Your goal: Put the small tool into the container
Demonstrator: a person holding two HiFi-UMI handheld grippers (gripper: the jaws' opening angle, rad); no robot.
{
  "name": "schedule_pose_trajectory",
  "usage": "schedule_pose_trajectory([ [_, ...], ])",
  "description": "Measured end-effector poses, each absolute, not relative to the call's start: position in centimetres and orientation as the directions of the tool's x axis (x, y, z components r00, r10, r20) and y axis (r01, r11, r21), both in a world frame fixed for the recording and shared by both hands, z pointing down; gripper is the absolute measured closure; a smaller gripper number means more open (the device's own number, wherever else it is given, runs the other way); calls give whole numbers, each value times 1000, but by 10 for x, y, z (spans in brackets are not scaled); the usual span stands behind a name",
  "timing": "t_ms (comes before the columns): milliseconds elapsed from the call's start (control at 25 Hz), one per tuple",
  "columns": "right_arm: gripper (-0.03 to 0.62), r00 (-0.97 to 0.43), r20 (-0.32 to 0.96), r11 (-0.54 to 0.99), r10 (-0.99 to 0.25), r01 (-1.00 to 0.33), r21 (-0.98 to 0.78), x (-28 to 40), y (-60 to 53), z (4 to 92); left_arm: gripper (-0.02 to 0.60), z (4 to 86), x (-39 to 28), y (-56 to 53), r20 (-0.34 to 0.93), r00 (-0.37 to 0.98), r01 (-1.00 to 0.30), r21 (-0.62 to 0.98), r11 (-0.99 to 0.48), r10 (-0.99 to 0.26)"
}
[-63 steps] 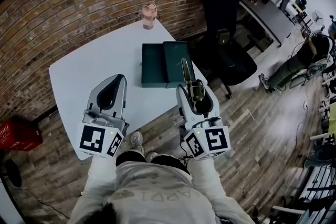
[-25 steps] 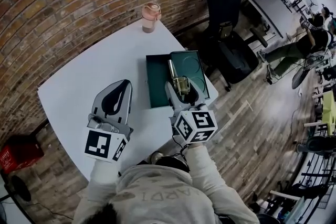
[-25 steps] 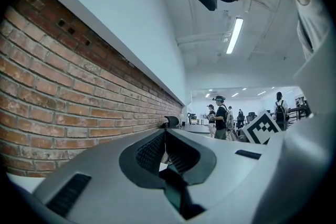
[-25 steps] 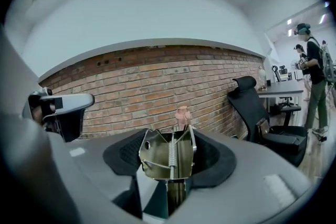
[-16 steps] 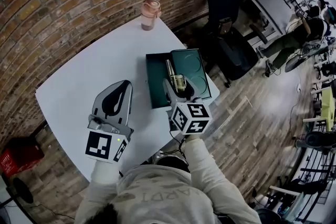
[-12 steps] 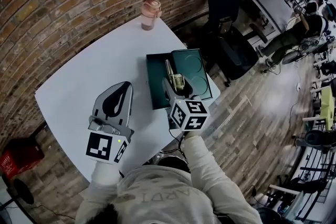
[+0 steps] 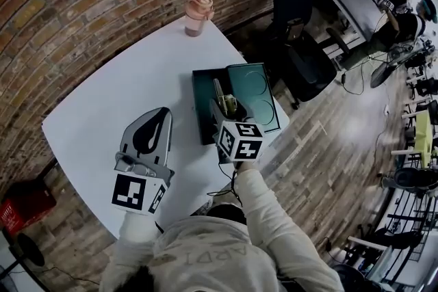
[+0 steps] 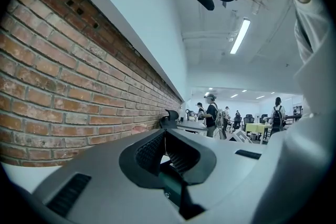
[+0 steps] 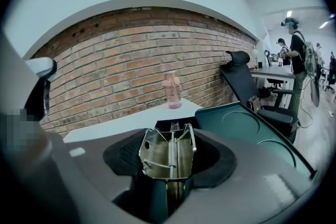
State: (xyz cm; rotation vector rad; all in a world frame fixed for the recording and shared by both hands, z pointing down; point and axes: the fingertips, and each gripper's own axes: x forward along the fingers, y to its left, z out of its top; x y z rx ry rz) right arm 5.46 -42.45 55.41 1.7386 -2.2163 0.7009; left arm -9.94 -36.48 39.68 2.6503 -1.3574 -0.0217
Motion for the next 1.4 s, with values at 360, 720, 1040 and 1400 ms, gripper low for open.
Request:
schedule_pose_trajectory([
  [360, 352, -229, 547, 164, -805, -973, -165, 48, -440, 580, 571, 409, -107, -377, 76, 585, -805, 172, -567, -807],
  [720, 352, -182, 625, 126, -759, -983, -132, 46, -441, 607, 571, 419, -114, -384, 93, 575, -812, 180, -555, -813],
  [1040, 349, -186, 668, 100, -720, -981, -166, 46, -440, 620, 572, 421, -115, -383, 99, 570, -817, 175, -550, -815],
  [1400, 340, -233, 658, 128, -716, -971, -204, 40, -437, 616, 571, 420, -114, -383, 101, 571, -816, 176, -551, -814],
])
